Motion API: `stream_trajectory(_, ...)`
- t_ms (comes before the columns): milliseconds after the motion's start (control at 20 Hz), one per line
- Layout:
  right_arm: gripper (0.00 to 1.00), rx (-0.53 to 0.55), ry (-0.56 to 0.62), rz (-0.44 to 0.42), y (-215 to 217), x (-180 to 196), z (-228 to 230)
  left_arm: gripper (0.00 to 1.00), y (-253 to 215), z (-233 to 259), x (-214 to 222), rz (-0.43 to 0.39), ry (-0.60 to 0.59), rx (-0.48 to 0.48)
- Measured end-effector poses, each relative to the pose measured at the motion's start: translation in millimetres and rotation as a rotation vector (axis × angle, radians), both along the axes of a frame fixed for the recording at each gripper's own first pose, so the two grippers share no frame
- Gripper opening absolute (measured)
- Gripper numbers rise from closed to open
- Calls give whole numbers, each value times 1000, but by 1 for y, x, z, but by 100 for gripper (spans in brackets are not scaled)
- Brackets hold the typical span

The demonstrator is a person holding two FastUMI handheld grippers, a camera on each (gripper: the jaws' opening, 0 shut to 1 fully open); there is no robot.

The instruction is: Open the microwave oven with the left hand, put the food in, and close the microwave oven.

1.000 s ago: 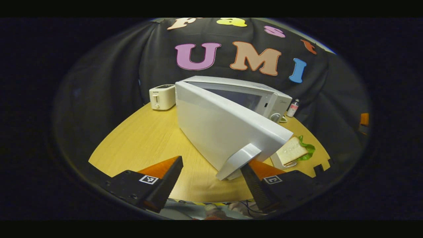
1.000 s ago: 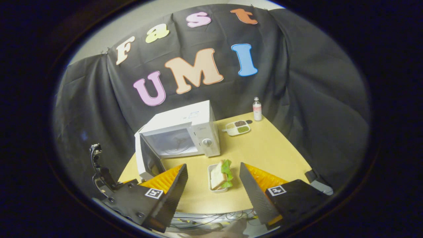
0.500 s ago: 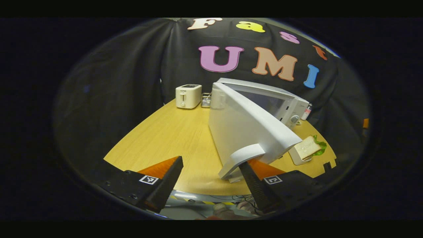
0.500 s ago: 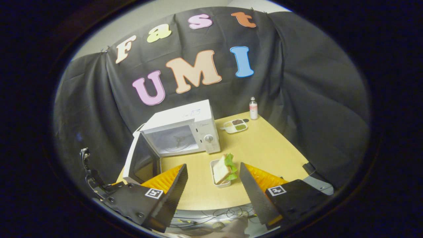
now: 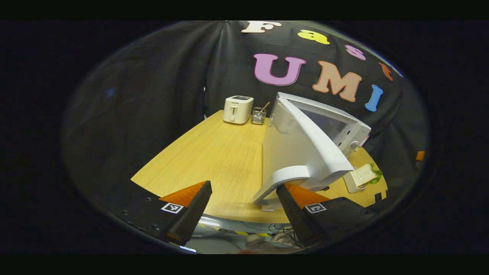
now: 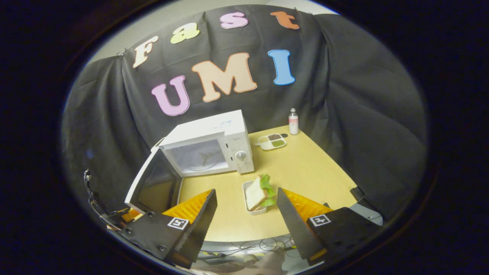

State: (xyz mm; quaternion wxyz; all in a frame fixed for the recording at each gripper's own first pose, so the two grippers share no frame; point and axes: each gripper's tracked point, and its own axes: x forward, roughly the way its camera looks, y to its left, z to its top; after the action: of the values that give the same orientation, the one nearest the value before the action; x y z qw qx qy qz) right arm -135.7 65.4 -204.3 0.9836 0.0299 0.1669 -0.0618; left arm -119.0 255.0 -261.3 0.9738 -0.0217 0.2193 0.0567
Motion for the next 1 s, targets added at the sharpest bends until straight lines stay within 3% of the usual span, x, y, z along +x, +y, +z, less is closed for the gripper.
stream_trajectory(150, 89, -6, 3, -22, -10, 9, -1, 99, 7, 1, -6, 35, 8, 3)
stream_trajectory(350, 89, -9, 24, -45, -28, 31, -5, 99, 28, 14, -10, 95, -1, 82)
stream_trajectory(500, 89, -3, 78, -39, -40, 55, -17, 96, 46, 23, -13, 190, -7, 94)
stream_trajectory(550, 98, 5, 110, -28, -44, 63, -24, 99, 52, 30, -16, 232, -21, 96)
stream_trajectory(700, 98, 65, 217, 14, -50, 89, -46, 92, 67, 62, -22, 366, -110, 111)
stream_trajectory(750, 98, 91, 265, 24, -52, 96, -55, 95, 70, 73, -24, 401, -140, 116)
stream_trajectory(850, 98, 149, 387, 36, -58, 105, -78, 92, 71, 93, -27, 457, -186, 118)
stream_trajectory(950, 99, 217, 498, 43, -61, 114, -103, 95, 68, 114, -29, 500, -247, 117)
stream_trajectory(1000, 98, 250, 525, 50, -64, 122, -111, 91, 67, 126, -32, 522, -274, 125)
